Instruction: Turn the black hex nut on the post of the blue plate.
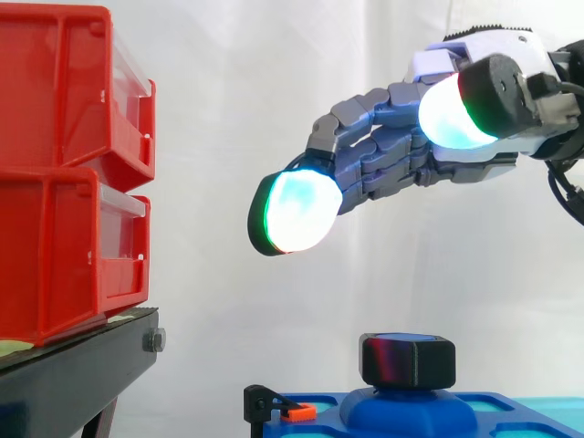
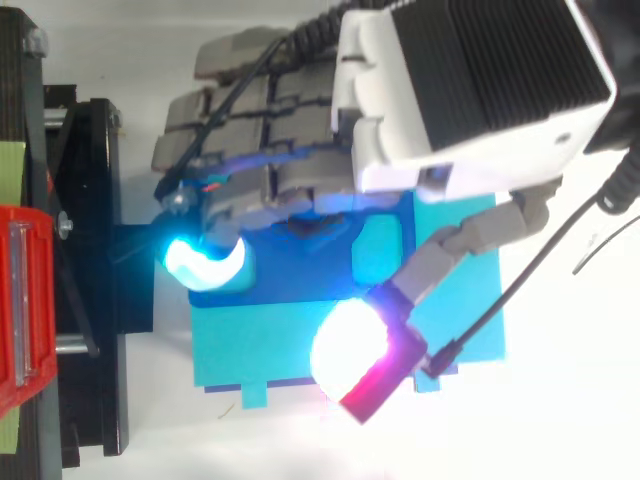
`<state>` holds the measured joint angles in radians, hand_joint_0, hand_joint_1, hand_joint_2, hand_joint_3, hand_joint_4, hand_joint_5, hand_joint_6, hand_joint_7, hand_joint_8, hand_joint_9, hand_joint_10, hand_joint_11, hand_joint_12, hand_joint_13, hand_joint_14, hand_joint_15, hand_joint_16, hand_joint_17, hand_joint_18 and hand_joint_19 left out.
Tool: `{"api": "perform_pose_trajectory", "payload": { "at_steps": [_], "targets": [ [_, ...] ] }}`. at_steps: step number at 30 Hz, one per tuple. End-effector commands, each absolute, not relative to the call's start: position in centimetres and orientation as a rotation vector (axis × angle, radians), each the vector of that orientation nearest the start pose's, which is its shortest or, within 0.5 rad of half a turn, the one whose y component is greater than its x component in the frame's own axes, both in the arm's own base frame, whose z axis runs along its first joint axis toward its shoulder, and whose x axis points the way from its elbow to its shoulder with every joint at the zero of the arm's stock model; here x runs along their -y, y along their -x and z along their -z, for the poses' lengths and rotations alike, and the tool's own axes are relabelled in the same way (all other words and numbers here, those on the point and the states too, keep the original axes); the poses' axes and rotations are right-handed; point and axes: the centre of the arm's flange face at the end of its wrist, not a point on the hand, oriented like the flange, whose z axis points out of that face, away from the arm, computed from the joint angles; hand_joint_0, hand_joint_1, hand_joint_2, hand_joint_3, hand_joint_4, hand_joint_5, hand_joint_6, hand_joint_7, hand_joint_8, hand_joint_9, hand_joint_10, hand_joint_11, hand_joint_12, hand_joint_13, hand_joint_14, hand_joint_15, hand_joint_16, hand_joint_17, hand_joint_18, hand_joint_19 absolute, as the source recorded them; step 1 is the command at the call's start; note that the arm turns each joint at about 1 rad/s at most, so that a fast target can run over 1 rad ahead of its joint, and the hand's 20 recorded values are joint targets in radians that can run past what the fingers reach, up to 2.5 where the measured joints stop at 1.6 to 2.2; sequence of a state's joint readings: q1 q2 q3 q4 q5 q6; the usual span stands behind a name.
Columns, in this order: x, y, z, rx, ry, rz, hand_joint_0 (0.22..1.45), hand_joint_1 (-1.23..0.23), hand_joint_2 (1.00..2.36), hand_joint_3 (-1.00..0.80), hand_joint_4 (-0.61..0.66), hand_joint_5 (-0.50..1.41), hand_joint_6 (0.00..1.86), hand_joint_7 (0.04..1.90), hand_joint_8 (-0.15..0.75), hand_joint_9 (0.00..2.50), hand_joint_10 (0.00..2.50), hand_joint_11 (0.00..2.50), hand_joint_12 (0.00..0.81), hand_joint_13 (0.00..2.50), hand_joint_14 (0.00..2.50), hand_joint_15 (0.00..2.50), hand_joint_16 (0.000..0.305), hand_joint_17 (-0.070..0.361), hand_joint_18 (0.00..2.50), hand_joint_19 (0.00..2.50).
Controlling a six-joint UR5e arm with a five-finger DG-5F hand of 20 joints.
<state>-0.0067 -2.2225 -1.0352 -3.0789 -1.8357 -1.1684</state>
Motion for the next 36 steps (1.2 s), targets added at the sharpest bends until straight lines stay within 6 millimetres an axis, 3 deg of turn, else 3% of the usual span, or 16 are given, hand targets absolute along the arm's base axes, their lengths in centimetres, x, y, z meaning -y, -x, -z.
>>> {"api": "perform_pose_trajectory", "payload": {
  "at_steps": [1, 9, 19, 27, 36],
  "targets": [
    [9.8, -74.0, -34.9, -1.647, -0.134, -0.520, 0.48, -0.37, 1.00, -0.50, 0.15, -0.21, 0.50, 0.74, 0.257, 0.34, 0.00, 0.00, 0.374, 0.31, 0.00, 0.05, 0.056, 0.126, 0.24, 0.16],
    [8.5, -73.7, -33.6, -1.681, -0.138, -0.519, 0.48, -0.37, 1.00, -0.50, 0.15, -0.21, 0.50, 0.73, 0.258, 0.34, 0.00, 0.00, 0.374, 0.31, 0.00, 0.05, 0.056, 0.125, 0.24, 0.16],
    [8.3, -73.3, -32.5, -1.708, -0.136, -0.511, 0.48, -0.38, 1.00, -0.50, 0.14, -0.21, 0.50, 0.73, 0.259, 0.34, 0.00, 0.00, 0.373, 0.31, 0.00, 0.05, 0.056, 0.125, 0.24, 0.16],
    [9.4, -72.7, -31.0, -1.727, -0.145, -0.493, 0.48, -0.38, 1.00, -0.50, 0.14, -0.21, 0.50, 0.73, 0.258, 0.34, 0.00, 0.00, 0.373, 0.31, 0.00, 0.05, 0.056, 0.125, 0.24, 0.16],
    [10.6, -72.3, -30.8, -1.737, -0.140, -0.467, 0.48, -0.37, 1.00, -0.50, 0.14, -0.21, 0.50, 0.73, 0.258, 0.34, 0.00, 0.00, 0.373, 0.31, 0.00, 0.05, 0.056, 0.125, 0.24, 0.16]
  ]
}}
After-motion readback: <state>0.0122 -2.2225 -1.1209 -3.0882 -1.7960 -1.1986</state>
